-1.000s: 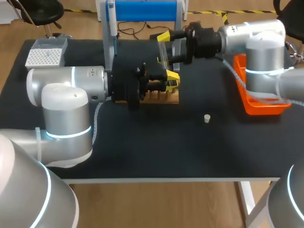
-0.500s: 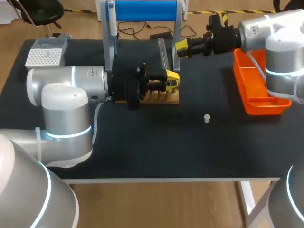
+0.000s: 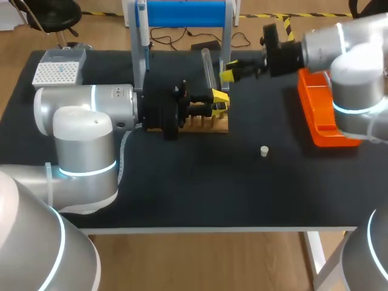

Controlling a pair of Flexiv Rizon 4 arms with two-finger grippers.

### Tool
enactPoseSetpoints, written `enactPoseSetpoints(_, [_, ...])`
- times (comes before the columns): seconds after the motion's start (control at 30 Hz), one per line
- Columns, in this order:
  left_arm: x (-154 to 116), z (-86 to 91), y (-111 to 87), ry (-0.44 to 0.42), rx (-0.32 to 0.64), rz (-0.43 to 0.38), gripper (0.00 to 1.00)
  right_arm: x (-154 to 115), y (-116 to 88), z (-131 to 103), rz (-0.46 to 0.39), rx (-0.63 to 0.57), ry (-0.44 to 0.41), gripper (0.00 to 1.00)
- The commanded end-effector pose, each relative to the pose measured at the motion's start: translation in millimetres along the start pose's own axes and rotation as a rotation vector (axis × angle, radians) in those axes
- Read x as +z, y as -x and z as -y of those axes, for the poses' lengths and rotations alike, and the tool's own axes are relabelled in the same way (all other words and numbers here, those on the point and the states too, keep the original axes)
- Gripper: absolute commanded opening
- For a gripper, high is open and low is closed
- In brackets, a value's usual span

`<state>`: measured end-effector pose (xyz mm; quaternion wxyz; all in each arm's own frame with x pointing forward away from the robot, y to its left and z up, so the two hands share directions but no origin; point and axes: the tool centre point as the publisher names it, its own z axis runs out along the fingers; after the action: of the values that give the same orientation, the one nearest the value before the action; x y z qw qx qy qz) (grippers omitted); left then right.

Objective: Invert the test tube, pick up the pipette, mount the tip to pipette, aspirate from beaker and dispense into the tube, eject the tip, return the pipette, and cap with the stopper.

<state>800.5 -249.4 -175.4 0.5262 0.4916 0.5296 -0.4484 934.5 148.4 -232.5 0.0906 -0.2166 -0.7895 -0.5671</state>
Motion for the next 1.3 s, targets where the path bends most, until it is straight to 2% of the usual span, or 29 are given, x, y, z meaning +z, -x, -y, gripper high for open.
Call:
enactPoseSetpoints(0.03, [0.8, 0.7, -0.4, 0.005, 0.002, 0.002, 0.0, 7.5, 12.8, 19.5, 0.063, -0.814, -0.177, 1.0])
enactPoseSetpoints(0.1, [0.8, 0.7, -0.4, 0.005, 0.002, 0.002, 0.0, 8.6, 19.0, 24.4, 0.032, -0.858, -0.2, 1.0])
enactPoseSetpoints(0.23, [0.8, 0.7, -0.4, 0.005, 0.002, 0.002, 0.0, 8.9, 23.1, 27.6, -0.059, -0.888, -0.181, 1.0])
enactPoseSetpoints(0.37, [0.8, 0.7, -0.4, 0.005, 0.002, 0.002, 0.0, 12.2, 27.1, 35.5, -0.122, -0.928, -0.207, 1.0])
enactPoseSetpoints(0.6, [0.8, 0.7, -0.4, 0.005, 0.002, 0.002, 0.0, 25.6, 32.2, 50.8, -0.207, -0.925, -0.229, 1.0])
enactPoseSetpoints(0.87, [0.8, 0.7, -0.4, 0.005, 0.002, 0.002, 0.0, 43.0, 45.3, 60.1, -0.228, -0.88, -0.26, 1.0])
enactPoseSetpoints(1.0, [0.8, 0.7, -0.4, 0.005, 0.002, 0.002, 0.0, 45.7, 52.1, 58.8, -0.218, -0.799, -0.263, 1.0])
enactPoseSetpoints(1.13, [0.8, 0.7, -0.4, 0.005, 0.002, 0.002, 0.0, 45.7, 61.6, 56.3, -0.172, -0.692, -0.279, 1.0])
enactPoseSetpoints(1.3, [0.8, 0.7, -0.4, 0.005, 0.002, 0.002, 0.0, 43.2, 63.5, 54.8, -0.18, -0.673, -0.251, 1.0])
